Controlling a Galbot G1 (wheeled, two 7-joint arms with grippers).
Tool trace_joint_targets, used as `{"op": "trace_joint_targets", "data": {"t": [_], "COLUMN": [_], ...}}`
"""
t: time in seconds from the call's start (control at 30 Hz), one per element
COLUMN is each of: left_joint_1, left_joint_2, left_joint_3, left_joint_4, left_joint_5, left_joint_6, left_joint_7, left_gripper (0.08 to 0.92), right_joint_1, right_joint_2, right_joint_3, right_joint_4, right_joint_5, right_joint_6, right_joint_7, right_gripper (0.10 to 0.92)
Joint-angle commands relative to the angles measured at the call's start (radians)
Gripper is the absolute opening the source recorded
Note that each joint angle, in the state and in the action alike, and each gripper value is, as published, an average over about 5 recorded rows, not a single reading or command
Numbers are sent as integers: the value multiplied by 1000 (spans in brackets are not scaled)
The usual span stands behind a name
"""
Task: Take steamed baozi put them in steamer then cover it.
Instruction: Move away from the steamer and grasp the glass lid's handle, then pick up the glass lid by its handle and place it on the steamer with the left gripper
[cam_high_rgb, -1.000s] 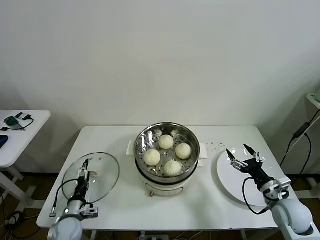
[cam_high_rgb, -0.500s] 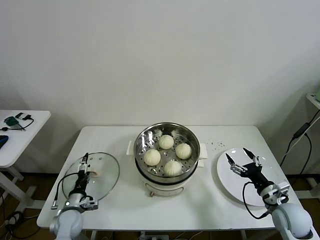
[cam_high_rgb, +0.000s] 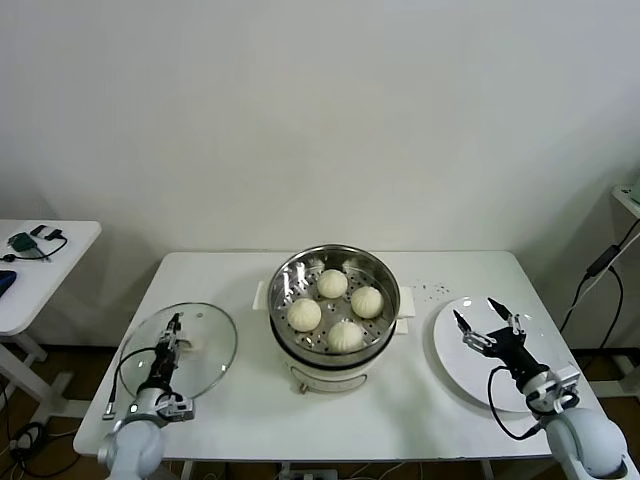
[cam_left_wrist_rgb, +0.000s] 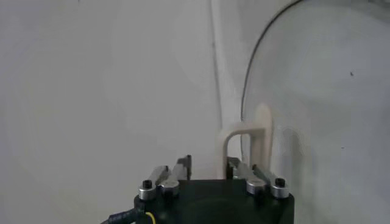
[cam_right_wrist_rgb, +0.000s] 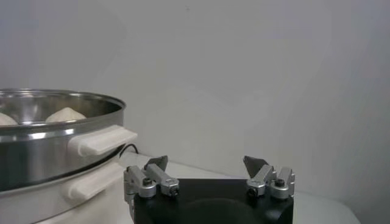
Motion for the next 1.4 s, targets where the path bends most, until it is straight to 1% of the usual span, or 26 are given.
{"op": "trace_joint_targets", "data": {"t": [0.03,0.2,0.27,0.4,0.5,0.7,0.8,0.9,0.97,1.03,1.13,1.2,1.3,1.4], "left_joint_1": [9,50,73,129,193,317,348,353,331,285,183,104,-24,-135], "left_joint_2": [12,31,42,69,91,153,200,261,309,371,451,476,466,413], "left_joint_3": [0,0,-1,-4,-3,21,55,112,163,235,367,470,634,749], "left_joint_4": [-24,-125,-182,-311,-431,-672,-765,-832,-854,-861,-862,-859,-846,-821], "left_joint_5": [-57,-103,-121,-164,-195,-201,-208,-222,-229,-238,-248,-252,-250,-222], "left_joint_6": [-10,-5,-3,36,108,350,429,496,541,589,661,717,808,869], "left_joint_7": [3,27,37,54,67,89,109,123,126,131,154,192,282,377], "left_gripper": [308,173,152,150,150,150,150,150,150,150,150,150,150,150], "right_joint_1": [4,9,12,22,31,55,69,84,91,99,109,116,126,132], "right_joint_2": [1,-1,-2,-3,-5,-11,-16,-22,-23,-26,-28,-27,-23,-17], "right_joint_3": [1,4,6,6,4,-6,-16,-27,-32,-39,-48,-51,-54,-56], "right_joint_4": [-10,-18,-21,-30,-39,-64,-80,-94,-101,-108,-117,-123,-133,-142], "right_joint_5": [-15,-14,-13,-14,-16,-23,-28,-31,-32,-33,-39,-44,-50,-56], "right_joint_6": [7,10,12,15,16,20,24,28,29,30,32,34,37,42], "right_joint_7": [-4,-4,-4,-4,-4,-3,-2,-2,-1,-1,-3,-4,-4,-5], "right_gripper": [823,823,823,823,823,823,823,823,823,823,823,823,823,823]}}
